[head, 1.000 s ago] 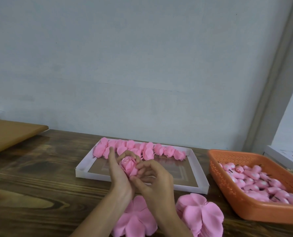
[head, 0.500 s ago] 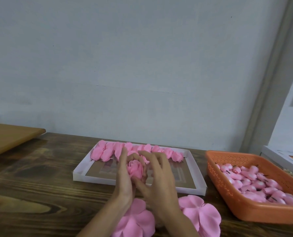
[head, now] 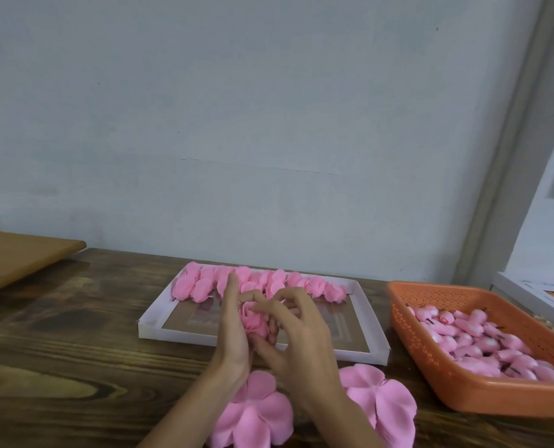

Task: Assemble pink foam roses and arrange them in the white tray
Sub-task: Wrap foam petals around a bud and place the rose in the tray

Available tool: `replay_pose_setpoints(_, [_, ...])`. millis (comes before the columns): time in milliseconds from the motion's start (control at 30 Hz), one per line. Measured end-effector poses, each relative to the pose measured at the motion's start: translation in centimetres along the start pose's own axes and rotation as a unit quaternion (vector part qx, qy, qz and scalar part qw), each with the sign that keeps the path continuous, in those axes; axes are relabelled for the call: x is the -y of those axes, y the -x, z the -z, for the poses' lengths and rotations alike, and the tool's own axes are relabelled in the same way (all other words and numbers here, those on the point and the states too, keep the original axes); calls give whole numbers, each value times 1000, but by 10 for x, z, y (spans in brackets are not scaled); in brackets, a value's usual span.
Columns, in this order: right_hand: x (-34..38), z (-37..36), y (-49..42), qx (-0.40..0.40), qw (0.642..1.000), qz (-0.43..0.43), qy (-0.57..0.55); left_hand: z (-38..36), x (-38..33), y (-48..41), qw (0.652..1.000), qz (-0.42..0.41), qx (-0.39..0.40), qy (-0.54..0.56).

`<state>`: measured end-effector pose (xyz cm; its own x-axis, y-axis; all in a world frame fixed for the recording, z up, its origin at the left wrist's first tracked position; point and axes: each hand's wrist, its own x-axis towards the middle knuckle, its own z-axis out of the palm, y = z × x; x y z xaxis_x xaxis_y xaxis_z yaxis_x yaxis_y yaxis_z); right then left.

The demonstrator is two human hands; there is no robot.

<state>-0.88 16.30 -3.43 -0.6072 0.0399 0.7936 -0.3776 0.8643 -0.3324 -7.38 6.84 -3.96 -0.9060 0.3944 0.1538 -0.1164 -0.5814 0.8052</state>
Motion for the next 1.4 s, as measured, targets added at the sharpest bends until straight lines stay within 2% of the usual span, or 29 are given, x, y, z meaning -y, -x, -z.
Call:
replay_pose_setpoints(333, [0,-1,3,18,1000,15,14,1,1,-2,999,6,-26,-23])
replay_pose_setpoints(867, [-2,-2,4,3,1000,27,3,6,6,-7,997,6,-62,-35])
replay_pose_setpoints(1033, [1,1,0,22,1000,0,-20,2,2,-3,997,68,-33,2])
replay_pose_setpoints(1233, [-4,7,-5,31,995,-27,-90,0,-2,-3,999,44,4,3])
replay_pose_setpoints(1400, [-4,10,-7,30,989,-51,-138,-2,-3,-2,999,20,24,-39])
